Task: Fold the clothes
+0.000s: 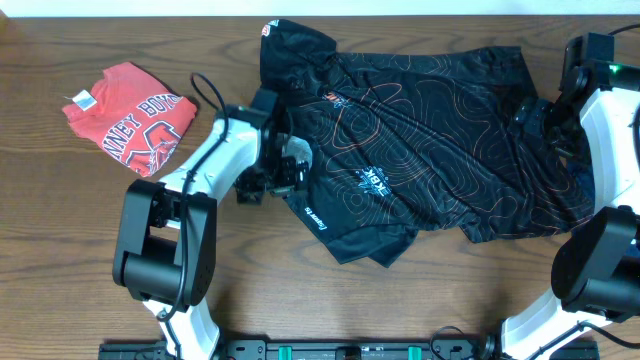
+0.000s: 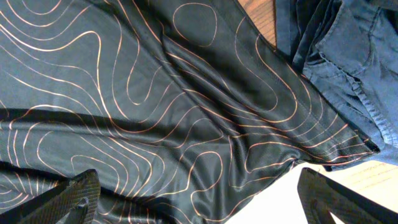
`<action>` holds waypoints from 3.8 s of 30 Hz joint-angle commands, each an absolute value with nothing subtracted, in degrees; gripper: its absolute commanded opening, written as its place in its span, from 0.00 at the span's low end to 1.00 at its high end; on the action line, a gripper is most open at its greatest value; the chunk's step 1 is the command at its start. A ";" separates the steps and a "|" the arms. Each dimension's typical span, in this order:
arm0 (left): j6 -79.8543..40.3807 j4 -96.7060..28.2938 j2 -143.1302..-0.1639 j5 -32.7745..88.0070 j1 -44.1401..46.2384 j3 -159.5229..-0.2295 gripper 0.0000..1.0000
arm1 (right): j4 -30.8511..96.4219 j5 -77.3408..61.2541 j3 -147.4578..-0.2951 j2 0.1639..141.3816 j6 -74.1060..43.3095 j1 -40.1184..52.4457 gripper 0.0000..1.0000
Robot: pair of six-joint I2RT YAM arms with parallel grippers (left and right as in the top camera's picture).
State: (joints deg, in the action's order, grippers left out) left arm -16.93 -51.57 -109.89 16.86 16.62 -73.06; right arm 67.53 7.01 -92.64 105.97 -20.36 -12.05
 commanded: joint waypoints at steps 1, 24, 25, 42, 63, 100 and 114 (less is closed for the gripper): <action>-18.31 -47.99 -110.50 20.62 16.71 -69.73 0.98 | 67.72 6.59 -93.01 105.62 -19.66 -12.47 0.99; -18.31 -41.45 -108.97 16.86 11.49 -66.11 0.06 | 68.10 6.63 -93.01 105.62 -19.66 -12.47 0.99; -18.31 -41.41 -108.51 15.68 9.91 -66.87 0.06 | 68.10 6.63 -93.01 105.62 -19.66 -12.47 0.99; -16.56 -59.83 -106.94 22.13 -9.45 -78.17 0.98 | 71.24 6.59 -93.01 105.65 -19.64 -12.32 0.99; -10.15 -63.31 -106.87 21.23 0.10 -65.65 0.72 | 75.02 1.43 -78.11 105.34 -17.96 -6.04 0.99; -7.92 -69.49 -98.17 33.47 2.11 -57.60 0.06 | 65.34 2.98 -65.34 102.63 -26.79 -8.75 0.99; -15.38 -69.95 -84.12 33.47 12.03 -57.60 0.08 | 66.61 4.16 -64.93 102.61 -29.39 -12.80 0.99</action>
State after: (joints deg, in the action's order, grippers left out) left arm -12.49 -70.35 -84.60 33.04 10.46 -57.65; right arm 66.37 2.63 -65.43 103.83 -27.90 -11.99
